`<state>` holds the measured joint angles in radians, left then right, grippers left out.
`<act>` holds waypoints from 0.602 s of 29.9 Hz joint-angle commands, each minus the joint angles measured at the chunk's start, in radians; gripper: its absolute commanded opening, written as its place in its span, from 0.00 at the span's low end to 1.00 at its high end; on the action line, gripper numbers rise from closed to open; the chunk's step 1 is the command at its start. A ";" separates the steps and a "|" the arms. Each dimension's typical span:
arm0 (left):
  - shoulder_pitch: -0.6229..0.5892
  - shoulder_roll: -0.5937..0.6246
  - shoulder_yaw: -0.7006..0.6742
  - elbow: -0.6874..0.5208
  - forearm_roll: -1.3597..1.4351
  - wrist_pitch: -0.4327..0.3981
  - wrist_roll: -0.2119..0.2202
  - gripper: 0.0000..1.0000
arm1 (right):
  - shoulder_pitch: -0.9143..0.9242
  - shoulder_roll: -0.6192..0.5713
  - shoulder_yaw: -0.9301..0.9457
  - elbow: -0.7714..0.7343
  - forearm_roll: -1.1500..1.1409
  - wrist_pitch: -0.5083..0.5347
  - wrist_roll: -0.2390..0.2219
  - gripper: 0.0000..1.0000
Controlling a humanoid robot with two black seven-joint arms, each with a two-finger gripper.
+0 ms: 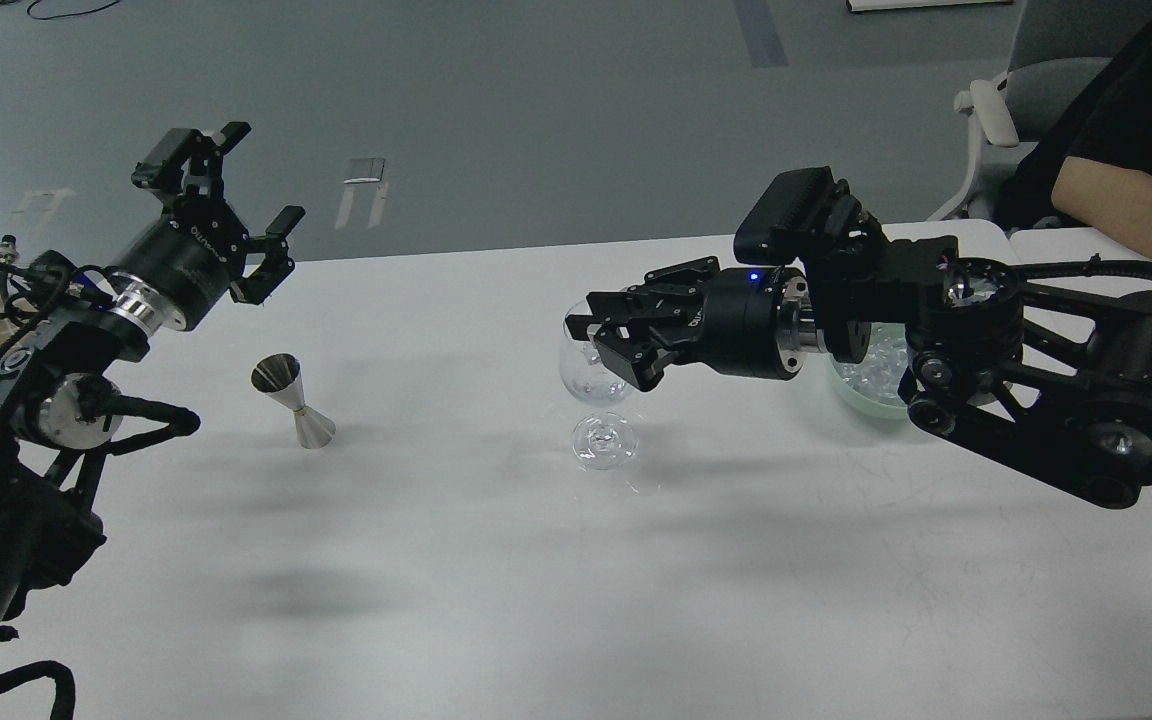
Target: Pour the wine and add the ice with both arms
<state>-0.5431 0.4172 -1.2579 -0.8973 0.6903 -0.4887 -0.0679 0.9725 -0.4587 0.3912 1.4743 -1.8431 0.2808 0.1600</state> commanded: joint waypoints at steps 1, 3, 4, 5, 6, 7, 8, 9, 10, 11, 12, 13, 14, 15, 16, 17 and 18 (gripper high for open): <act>0.000 0.000 0.000 0.000 0.000 0.000 0.000 0.98 | 0.000 0.000 0.001 0.001 0.001 0.000 0.000 0.45; 0.000 0.002 -0.002 0.000 0.000 0.000 0.000 0.98 | 0.000 0.000 0.003 0.001 0.001 0.000 -0.005 0.45; 0.000 0.002 -0.002 0.000 0.000 0.000 -0.001 0.98 | 0.000 0.000 0.003 0.001 0.002 0.000 -0.005 0.45; 0.000 0.002 -0.002 0.000 0.000 0.000 0.000 0.98 | 0.002 0.000 0.005 0.003 0.002 0.000 -0.005 0.45; 0.000 0.002 -0.002 -0.002 0.000 0.000 0.000 0.98 | 0.002 0.000 0.008 0.004 0.002 0.000 -0.005 0.45; 0.000 0.002 -0.002 0.000 0.000 0.000 -0.001 0.98 | 0.002 -0.002 0.009 0.004 0.002 0.000 -0.005 0.45; 0.000 0.002 -0.002 -0.002 0.000 0.000 -0.001 0.98 | 0.002 -0.002 0.017 0.006 0.004 0.000 -0.005 0.45; 0.000 0.002 -0.002 -0.002 0.000 0.000 0.000 0.98 | 0.005 -0.002 0.026 0.006 0.004 0.000 -0.005 0.46; 0.000 0.002 -0.002 -0.002 0.000 0.000 0.000 0.98 | 0.011 -0.002 0.053 0.003 0.005 0.000 -0.005 0.46; 0.000 0.002 -0.002 -0.002 0.000 0.000 -0.001 0.98 | 0.021 -0.003 0.086 -0.002 0.014 0.001 -0.007 0.47; 0.000 0.002 -0.002 0.000 0.000 0.000 0.000 0.98 | 0.028 -0.003 0.101 -0.005 0.018 0.003 -0.007 0.48; 0.000 0.002 -0.002 -0.002 0.000 0.000 -0.001 0.98 | 0.037 -0.005 0.113 -0.009 0.022 0.006 -0.007 0.49; -0.001 0.002 -0.002 0.000 -0.002 0.000 -0.001 0.98 | 0.054 -0.009 0.147 -0.029 0.028 0.018 -0.007 0.51; -0.001 0.002 -0.002 0.000 -0.002 0.000 0.000 0.98 | 0.063 -0.009 0.165 -0.043 0.036 0.024 -0.005 0.52; -0.003 0.002 -0.002 0.000 -0.002 0.000 0.000 0.98 | 0.078 -0.009 0.210 -0.075 0.059 0.035 -0.005 0.59; -0.003 0.002 -0.002 0.000 -0.002 0.000 -0.001 0.98 | 0.087 -0.005 0.257 -0.118 0.092 0.041 -0.004 0.70; -0.003 0.002 -0.002 0.000 -0.002 0.000 0.000 0.98 | 0.091 -0.003 0.279 -0.141 0.114 0.043 -0.004 0.76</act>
<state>-0.5432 0.4188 -1.2594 -0.8988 0.6889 -0.4887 -0.0679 1.0397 -0.4665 0.5812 1.4093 -1.7890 0.3092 0.1540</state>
